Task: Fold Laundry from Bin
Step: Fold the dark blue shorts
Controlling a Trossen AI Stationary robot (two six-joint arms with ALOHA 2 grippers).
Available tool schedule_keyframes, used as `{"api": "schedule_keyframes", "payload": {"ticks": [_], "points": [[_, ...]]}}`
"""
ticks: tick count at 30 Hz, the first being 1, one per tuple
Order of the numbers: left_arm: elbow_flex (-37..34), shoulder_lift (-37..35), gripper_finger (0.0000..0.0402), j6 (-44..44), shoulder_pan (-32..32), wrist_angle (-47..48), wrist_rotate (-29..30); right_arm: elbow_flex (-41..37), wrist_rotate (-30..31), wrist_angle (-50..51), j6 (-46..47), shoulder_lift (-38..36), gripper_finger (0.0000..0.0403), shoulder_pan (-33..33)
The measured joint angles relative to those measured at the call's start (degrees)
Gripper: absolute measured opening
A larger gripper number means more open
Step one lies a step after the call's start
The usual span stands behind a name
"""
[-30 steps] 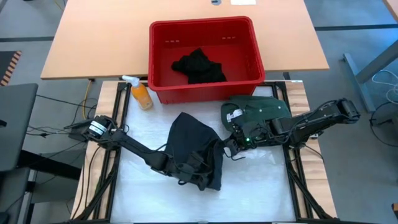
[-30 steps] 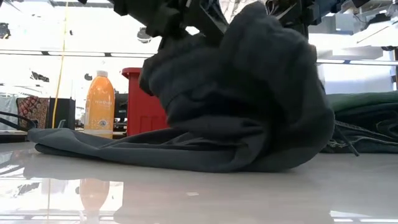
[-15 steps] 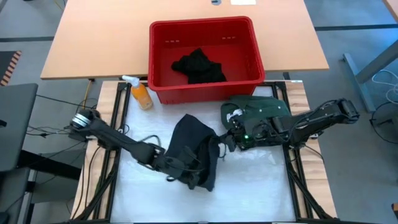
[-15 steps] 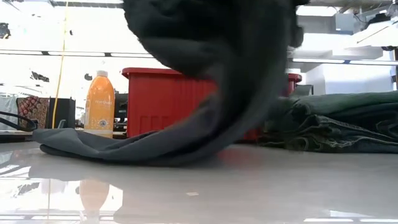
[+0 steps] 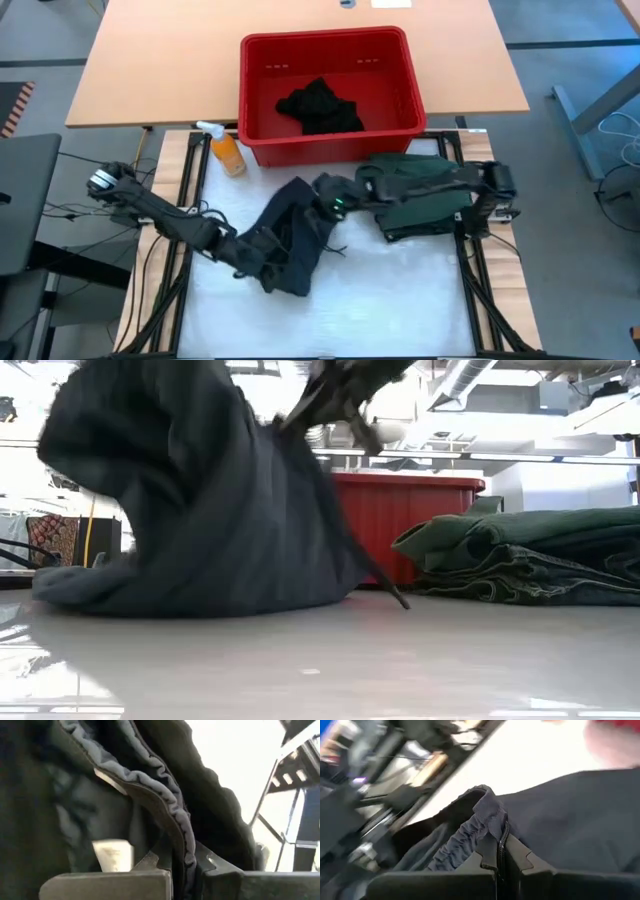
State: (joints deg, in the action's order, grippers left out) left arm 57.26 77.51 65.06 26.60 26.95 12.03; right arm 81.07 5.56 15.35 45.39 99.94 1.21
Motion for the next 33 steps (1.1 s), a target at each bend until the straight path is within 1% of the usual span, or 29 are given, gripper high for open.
{"api": "schedule_keyframes", "payload": {"ticks": [3, 6, 10, 13, 16, 23, 25, 27, 29, 33], "points": [[-10.1, -6.9, 0.0000, -3.6, -3.0, -5.4, -4.4, 3.5, -0.9, 2.5, -0.7, 4.9, 0.0025, -2.9], [-18.9, -14.1, 0.0000, -3.5, -8.1, -5.9, -8.7, 4.1, -0.9, 1.6, -0.2, 7.4, 0.0025, -4.6], [-26.9, -22.5, 0.0000, -7.3, -14.8, -10.8, -14.3, 4.3, -0.9, -3.9, 0.3, 10.8, 0.0025, -6.8], [-30.4, -26.6, 0.0000, -12.0, -19.3, -11.5, -17.0, 4.2, -0.6, -6.1, 3.5, 13.2, 0.0025, -7.5], [-32.1, -28.8, 0.0000, -15.8, -23.1, -10.8, -16.8, 4.2, 1.5, -7.6, 5.3, 14.9, 0.0025, -8.2], [-32.2, -28.8, 0.0000, -22.7, -29.6, -5.6, -13.8, 4.2, 9.8, -9.3, 5.4, 15.7, 0.0027, -8.2], [-32.2, -28.8, 0.0000, -23.7, -31.2, -4.3, -13.7, 4.2, 10.3, -10.0, 4.1, 15.7, 0.0042, -8.7], [-32.2, -28.7, 0.0000, -24.1, -32.7, -3.6, -14.8, 4.2, 10.1, -10.4, 3.8, 15.7, 0.0064, -9.2], [-32.2, -27.9, 0.0000, -24.1, -33.9, -3.0, -15.5, 4.2, 9.1, -9.8, 2.3, 15.7, 0.0089, -10.1], [-32.2, -24.3, 0.0000, -23.5, -35.6, -2.6, -16.7, 4.2, 4.6, -6.6, -5.8, 15.3, 0.0141, -12.2]]}}
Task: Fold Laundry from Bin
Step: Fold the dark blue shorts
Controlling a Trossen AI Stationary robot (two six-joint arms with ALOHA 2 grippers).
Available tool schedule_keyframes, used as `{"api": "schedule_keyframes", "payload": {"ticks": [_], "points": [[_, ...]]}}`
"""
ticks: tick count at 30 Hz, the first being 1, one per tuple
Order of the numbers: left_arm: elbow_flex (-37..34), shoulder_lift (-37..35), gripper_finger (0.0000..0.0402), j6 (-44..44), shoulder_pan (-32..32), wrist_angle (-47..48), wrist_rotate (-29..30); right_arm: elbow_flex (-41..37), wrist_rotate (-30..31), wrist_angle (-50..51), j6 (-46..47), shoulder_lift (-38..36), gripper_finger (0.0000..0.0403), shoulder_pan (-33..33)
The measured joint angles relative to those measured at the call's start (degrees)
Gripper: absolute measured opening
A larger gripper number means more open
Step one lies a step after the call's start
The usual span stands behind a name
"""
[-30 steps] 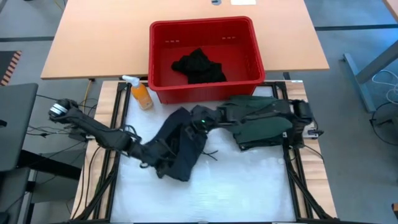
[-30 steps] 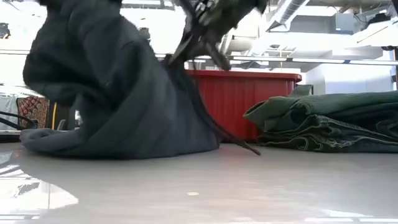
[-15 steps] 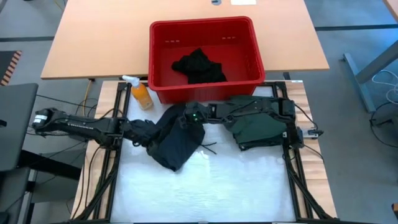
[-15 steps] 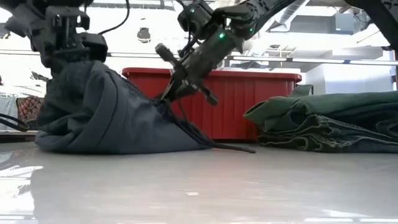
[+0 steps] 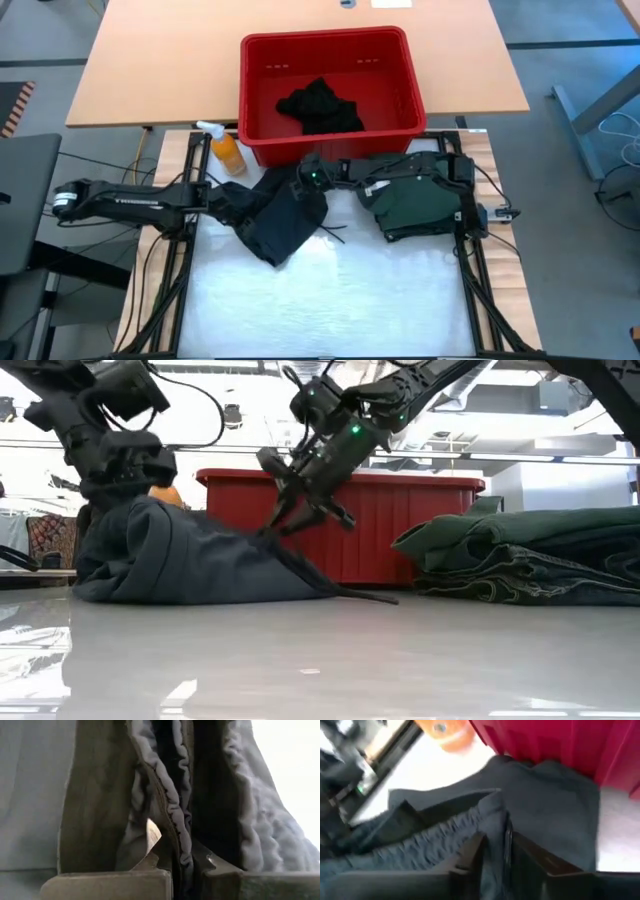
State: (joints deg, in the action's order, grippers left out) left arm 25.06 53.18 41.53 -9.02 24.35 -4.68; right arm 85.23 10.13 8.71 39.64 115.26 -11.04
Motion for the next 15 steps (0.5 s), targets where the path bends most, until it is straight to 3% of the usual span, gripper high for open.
{"api": "schedule_keyframes", "payload": {"ticks": [4, 7, 12, 15], "points": [[0.0, 5.2, 0.0000, 1.0, -0.5, -0.6, -2.4, 0.0, -0.3, 1.4, -7.0, -3.0, 0.0186, 0.0], [0.0, 8.4, 0.0000, 1.8, -0.5, -2.4, -4.8, -0.1, 2.6, 2.0, -10.0, -5.5, 0.0203, 2.3], [0.0, 12.0, 0.0000, 6.8, 0.8, -5.3, -9.1, -4.6, 2.9, -1.0, -12.3, -7.4, 0.0203, 8.6], [0.0, 13.8, 0.0000, 14.0, 5.7, -9.6, -9.2, -9.1, 2.8, -4.7, -8.6, -7.3, 0.0195, 12.6]]}}
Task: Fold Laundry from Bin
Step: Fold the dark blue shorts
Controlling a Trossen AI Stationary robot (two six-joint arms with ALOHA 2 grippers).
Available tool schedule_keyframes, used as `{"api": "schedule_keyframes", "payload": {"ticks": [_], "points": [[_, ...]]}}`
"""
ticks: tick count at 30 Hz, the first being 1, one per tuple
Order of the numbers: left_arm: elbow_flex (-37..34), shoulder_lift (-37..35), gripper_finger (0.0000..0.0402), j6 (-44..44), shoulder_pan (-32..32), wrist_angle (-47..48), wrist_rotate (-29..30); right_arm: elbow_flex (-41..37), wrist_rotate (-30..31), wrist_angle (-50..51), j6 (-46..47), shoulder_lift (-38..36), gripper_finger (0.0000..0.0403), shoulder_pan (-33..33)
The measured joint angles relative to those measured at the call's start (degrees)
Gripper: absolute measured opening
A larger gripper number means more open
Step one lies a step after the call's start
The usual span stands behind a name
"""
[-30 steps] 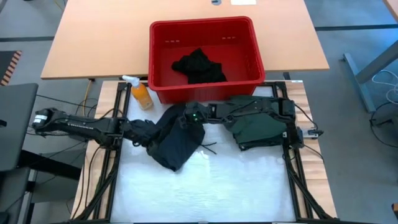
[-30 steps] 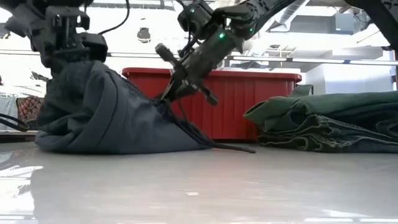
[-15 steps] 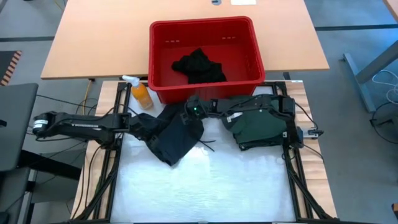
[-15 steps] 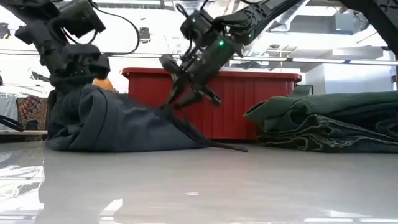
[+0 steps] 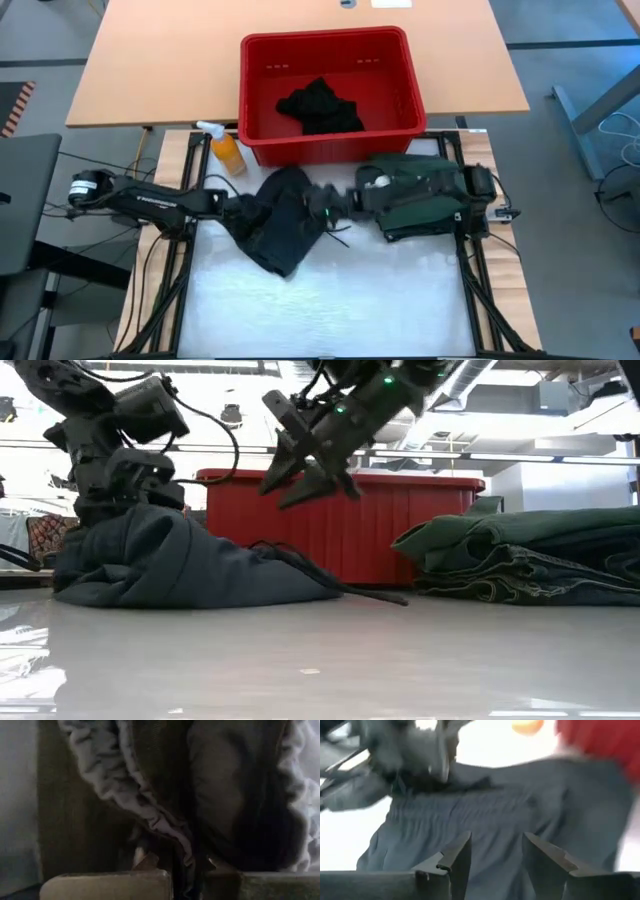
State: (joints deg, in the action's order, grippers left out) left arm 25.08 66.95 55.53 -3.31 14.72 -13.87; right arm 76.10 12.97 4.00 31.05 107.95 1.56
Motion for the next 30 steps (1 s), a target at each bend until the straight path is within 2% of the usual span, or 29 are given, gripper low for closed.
{"api": "schedule_keyframes", "payload": {"ticks": [3, 5, 9, 13, 17, 20, 22, 26, 30], "points": [[0.0, 3.0, 0.0000, 10.5, 7.9, -8.8, 3.4, -3.8, 0.2, -3.6, 4.0, 0.0, 0.0187, 4.3], [0.0, 6.0, 0.0000, 16.8, 13.7, -18.7, 6.8, -5.3, 0.8, -4.4, 6.1, 0.0, 0.0182, 7.3], [0.0, 13.6, 0.0000, 24.4, 23.9, -38.4, 16.0, -6.0, 6.1, -4.4, 10.6, 0.0, 0.0174, 13.4], [0.1, 20.1, 0.0000, 29.4, 29.1, -50.6, 21.7, -6.0, 10.3, -4.6, 16.2, -0.1, 0.0170, 18.1], [0.3, 21.5, 0.0000, 27.5, 30.0, -58.1, 19.5, -6.1, 11.4, -4.3, 21.3, -1.0, 0.0169, 20.3], [0.5, 17.4, 0.0000, 23.8, 28.4, -58.6, 17.8, -6.1, 14.0, -4.8, 23.7, -2.9, 0.0169, 21.9], [0.5, 13.6, 0.0000, 21.3, 27.1, -54.7, 17.3, -6.1, 16.8, -5.5, 24.1, -4.1, 0.0169, 23.2], [0.5, 4.3, 0.0000, 15.9, 24.5, -40.8, 17.2, -6.0, 22.2, -8.0, 24.4, -4.8, 0.0168, 25.5], [0.5, -4.8, 0.0000, 10.8, 21.9, -25.6, 17.2, -6.0, 23.1, -12.5, 24.9, -2.3, 0.0168, 26.3]]}}
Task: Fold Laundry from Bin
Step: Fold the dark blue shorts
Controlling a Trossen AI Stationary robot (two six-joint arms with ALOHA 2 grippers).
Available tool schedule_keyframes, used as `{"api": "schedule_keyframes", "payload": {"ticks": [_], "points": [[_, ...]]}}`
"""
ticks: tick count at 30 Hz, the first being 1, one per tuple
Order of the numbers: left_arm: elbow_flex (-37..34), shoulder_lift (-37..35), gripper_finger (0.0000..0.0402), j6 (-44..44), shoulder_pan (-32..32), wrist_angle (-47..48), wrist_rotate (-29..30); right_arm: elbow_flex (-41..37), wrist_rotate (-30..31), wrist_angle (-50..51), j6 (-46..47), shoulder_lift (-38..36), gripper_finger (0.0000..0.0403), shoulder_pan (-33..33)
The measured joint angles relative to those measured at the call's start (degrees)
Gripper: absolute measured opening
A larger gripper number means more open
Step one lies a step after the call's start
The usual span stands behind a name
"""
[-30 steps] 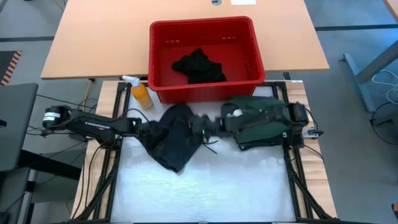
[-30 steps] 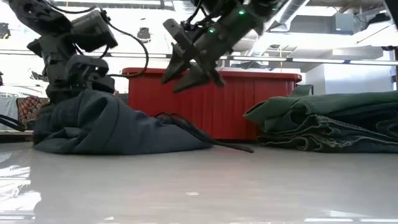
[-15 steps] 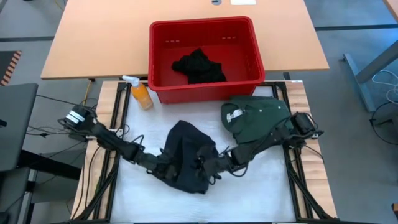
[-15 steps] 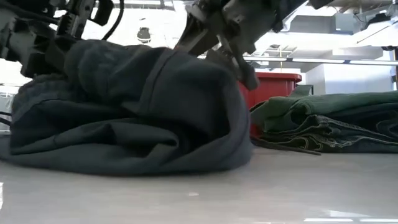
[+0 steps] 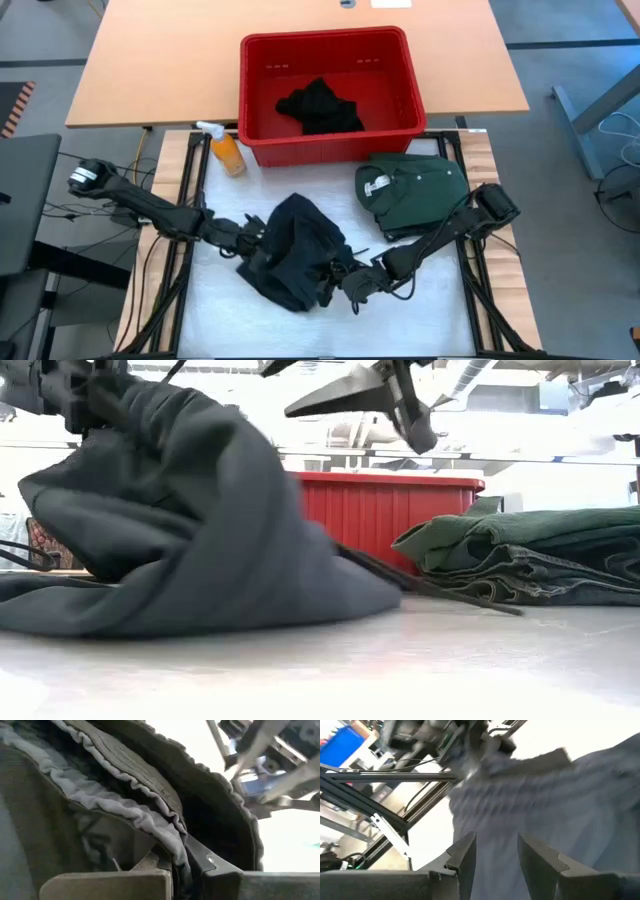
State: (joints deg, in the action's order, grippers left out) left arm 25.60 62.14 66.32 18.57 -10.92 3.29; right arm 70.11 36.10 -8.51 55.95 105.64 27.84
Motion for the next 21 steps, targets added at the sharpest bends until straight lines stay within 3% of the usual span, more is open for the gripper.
{"api": "schedule_keyframes", "payload": {"ticks": [3, 7, 18, 21], "points": [[0.0, -4.5, 0.0000, -3.2, -1.3, 9.1, 1.0, 0.0, 0.0, -5.7, -1.8, 3.1, 0.0168, -0.1], [-0.5, -4.3, 0.0000, -2.9, -2.4, 19.3, 1.3, 2.6, -1.2, -7.2, -6.6, 8.0, 0.0168, -2.0], [-0.5, -2.8, 0.0000, -5.4, -5.1, 24.2, -0.1, 17.1, -5.3, -6.2, -17.0, 21.1, 0.0168, -8.3], [-0.5, -2.8, 0.0009, -6.4, -5.6, 24.2, -0.6, 22.2, -9.6, -4.8, -18.5, 25.6, 0.0168, -10.2]]}}
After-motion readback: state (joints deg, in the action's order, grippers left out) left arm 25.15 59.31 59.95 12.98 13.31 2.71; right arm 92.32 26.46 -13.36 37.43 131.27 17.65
